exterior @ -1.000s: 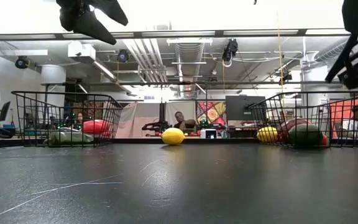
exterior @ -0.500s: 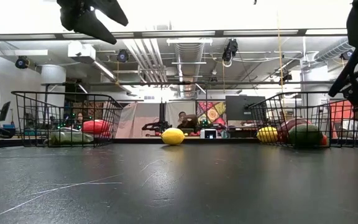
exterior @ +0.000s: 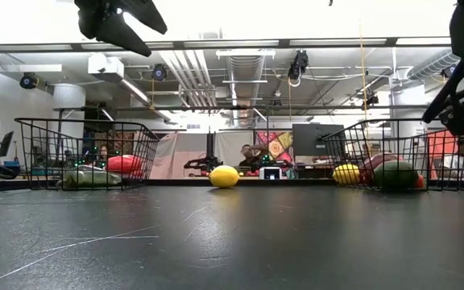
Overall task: Sort produce into baskets
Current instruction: Put the yellow chili pepper into the left wire basket
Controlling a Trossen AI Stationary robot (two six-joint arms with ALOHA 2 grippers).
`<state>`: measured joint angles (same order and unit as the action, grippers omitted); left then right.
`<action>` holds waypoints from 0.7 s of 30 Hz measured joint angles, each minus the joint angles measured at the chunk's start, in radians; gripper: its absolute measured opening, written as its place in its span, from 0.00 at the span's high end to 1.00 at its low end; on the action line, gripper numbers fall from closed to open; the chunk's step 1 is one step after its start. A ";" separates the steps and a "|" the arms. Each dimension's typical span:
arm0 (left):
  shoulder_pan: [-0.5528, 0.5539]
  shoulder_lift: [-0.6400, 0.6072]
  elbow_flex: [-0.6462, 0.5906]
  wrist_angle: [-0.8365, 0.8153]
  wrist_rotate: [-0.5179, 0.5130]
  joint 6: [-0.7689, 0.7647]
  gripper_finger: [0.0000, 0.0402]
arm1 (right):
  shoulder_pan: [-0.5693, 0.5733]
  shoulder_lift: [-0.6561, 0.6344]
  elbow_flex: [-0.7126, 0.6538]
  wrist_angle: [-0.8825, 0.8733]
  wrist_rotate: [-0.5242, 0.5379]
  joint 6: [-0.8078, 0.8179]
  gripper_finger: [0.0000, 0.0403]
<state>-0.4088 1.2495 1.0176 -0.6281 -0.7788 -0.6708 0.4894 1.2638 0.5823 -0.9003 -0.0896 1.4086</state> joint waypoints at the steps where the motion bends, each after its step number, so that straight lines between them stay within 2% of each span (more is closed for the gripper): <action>1: 0.000 0.000 0.000 0.000 0.000 0.000 0.02 | -0.005 -0.003 0.000 -0.002 0.002 -0.011 0.67; 4: 0.000 0.000 0.000 0.004 0.000 0.013 0.02 | -0.026 -0.024 -0.004 -0.017 0.016 -0.023 0.69; 6: 0.000 0.000 0.000 0.016 -0.001 0.018 0.02 | -0.041 -0.044 0.000 -0.036 0.063 -0.032 0.69; 11: 0.000 0.000 -0.034 0.164 0.001 0.119 0.02 | -0.077 -0.103 0.075 -0.054 0.180 -0.074 0.66; 16: 0.000 0.000 -0.093 0.386 0.068 0.273 0.02 | -0.091 -0.133 0.198 -0.010 0.399 -0.182 0.67; 21: 0.003 0.003 -0.216 0.760 0.232 0.437 0.02 | -0.091 -0.136 0.286 0.237 0.645 -0.440 0.67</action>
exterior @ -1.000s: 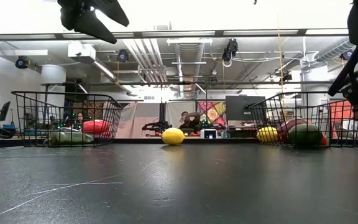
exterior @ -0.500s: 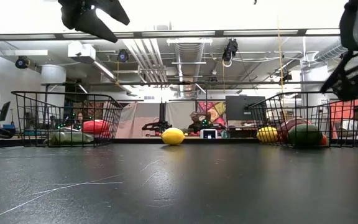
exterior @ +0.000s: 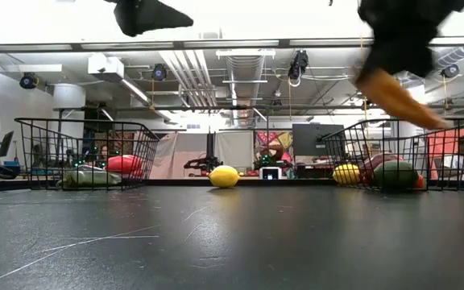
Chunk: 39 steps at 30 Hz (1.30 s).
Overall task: Sort produce into baskets
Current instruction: Put the yellow chili pepper into the left wire basket
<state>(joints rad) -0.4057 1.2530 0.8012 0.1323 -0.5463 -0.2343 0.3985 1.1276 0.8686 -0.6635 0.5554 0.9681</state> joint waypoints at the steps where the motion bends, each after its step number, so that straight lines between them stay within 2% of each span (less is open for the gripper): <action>1: 0.000 0.000 -0.031 0.074 0.032 0.021 0.02 | 0.000 0.002 0.007 0.081 0.028 -0.073 0.67; 3: 0.006 0.001 -0.089 0.228 0.083 0.053 0.02 | -0.004 0.009 0.010 0.272 0.051 -0.223 0.67; 7: 0.024 0.009 -0.173 0.445 0.130 0.079 0.02 | -0.014 0.032 -0.013 0.679 0.006 -0.495 0.67; 10: 0.033 0.025 -0.197 0.498 0.145 0.079 0.02 | -0.024 0.071 -0.017 0.898 -0.064 -0.662 0.67; 14: 0.038 0.072 -0.184 0.515 0.146 0.078 0.02 | -0.043 0.137 -0.012 1.099 -0.109 -0.792 0.67; 18: 0.042 0.142 -0.136 0.522 0.146 0.103 0.02 | -0.078 0.192 0.011 1.169 -0.200 -0.824 0.67; 28: 0.048 0.300 0.000 0.538 0.166 0.164 0.06 | -0.098 0.287 0.122 1.169 -0.339 -0.865 0.67; 31: 0.048 0.318 0.030 0.541 0.213 0.178 0.09 | -0.098 0.301 0.133 1.166 -0.339 -0.885 0.67; 34: 0.047 0.322 0.043 0.545 0.216 0.194 0.14 | -0.098 0.307 0.135 1.166 -0.346 -0.908 0.67; 39: 0.048 0.322 0.042 0.540 0.215 0.198 0.28 | -0.098 0.308 0.134 1.170 -0.346 -0.917 0.64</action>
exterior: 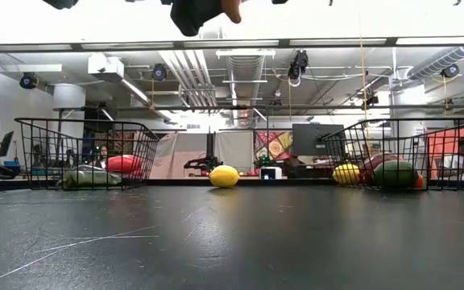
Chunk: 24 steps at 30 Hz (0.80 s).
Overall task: Sort produce into baskets
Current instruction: Put the yellow chili pepper into the left wire basket
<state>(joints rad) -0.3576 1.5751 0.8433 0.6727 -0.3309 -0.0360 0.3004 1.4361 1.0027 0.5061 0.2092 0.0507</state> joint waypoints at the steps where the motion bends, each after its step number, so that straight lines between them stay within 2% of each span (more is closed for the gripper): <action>1: 0.000 0.000 0.000 0.000 0.000 0.000 0.32 | 0.000 0.000 0.000 0.000 0.000 -0.004 0.62; 10: 0.002 0.000 0.000 -0.019 -0.001 -0.006 0.74 | 0.000 -0.001 -0.001 0.001 0.000 0.001 0.46; 18: 0.002 -0.008 -0.002 -0.084 -0.024 -0.031 0.75 | 0.000 -0.042 0.005 -0.029 0.003 0.000 0.29; 21: 0.002 -0.043 -0.002 -0.161 -0.098 -0.057 0.73 | 0.000 -0.078 0.005 -0.079 0.030 0.001 0.25; 24: 0.002 -0.104 -0.002 -0.285 -0.268 -0.092 0.72 | 0.000 -0.110 0.005 -0.155 0.103 0.002 0.22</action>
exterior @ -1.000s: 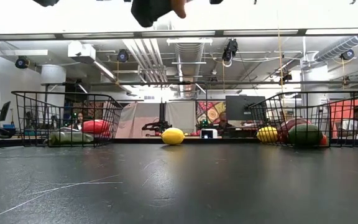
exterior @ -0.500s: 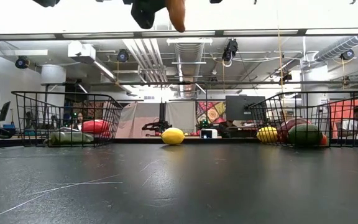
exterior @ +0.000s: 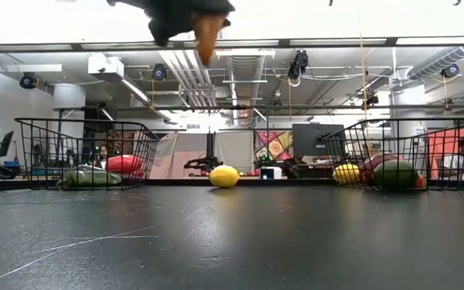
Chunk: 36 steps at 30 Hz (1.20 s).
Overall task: Sort produce into baskets
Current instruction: Put the yellow chili pepper into the left wire basket
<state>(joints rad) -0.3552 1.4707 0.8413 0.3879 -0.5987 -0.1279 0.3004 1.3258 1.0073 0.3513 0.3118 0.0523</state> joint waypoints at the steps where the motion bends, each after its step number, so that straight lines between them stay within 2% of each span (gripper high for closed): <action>1: 0.002 -0.029 0.000 -0.060 -0.070 -0.019 0.72 | 0.000 -0.009 0.000 -0.022 0.017 0.004 0.22; 5: 0.033 -0.159 0.057 -0.458 -0.356 -0.182 0.72 | 0.000 -0.026 0.000 -0.081 0.043 0.022 0.21; 7: 0.070 -0.214 0.111 -0.711 -0.445 -0.281 0.72 | 0.000 -0.025 0.000 -0.093 0.056 0.025 0.22; 11: 0.222 -0.282 0.216 -1.155 -0.428 -0.469 0.72 | 0.000 -0.014 0.000 -0.099 0.056 0.025 0.23; 14: 0.381 -0.304 0.250 -1.332 -0.312 -0.537 0.72 | 0.000 -0.014 0.000 -0.114 0.057 0.026 0.24; 19: 0.649 -0.301 0.215 -1.372 -0.014 -0.488 0.72 | 0.000 -0.014 0.000 -0.127 0.057 0.026 0.24; 21: 0.730 -0.285 0.199 -1.371 0.050 -0.445 0.72 | 0.000 -0.014 0.000 -0.143 0.057 0.030 0.24; 27: 0.860 -0.250 0.179 -1.365 0.104 -0.364 0.72 | 0.000 -0.014 -0.001 -0.162 0.057 0.033 0.24; 33: 0.869 -0.215 0.177 -1.358 0.118 -0.344 0.72 | 0.000 -0.014 -0.001 -0.175 0.057 0.033 0.24; 36: 0.869 -0.196 0.177 -1.353 0.071 -0.350 0.71 | 0.000 -0.014 -0.001 -0.186 0.057 0.033 0.23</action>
<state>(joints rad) 0.5137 1.2744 1.0185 -0.9651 -0.5279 -0.4778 0.3004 1.3117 1.0061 0.1649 0.3684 0.0856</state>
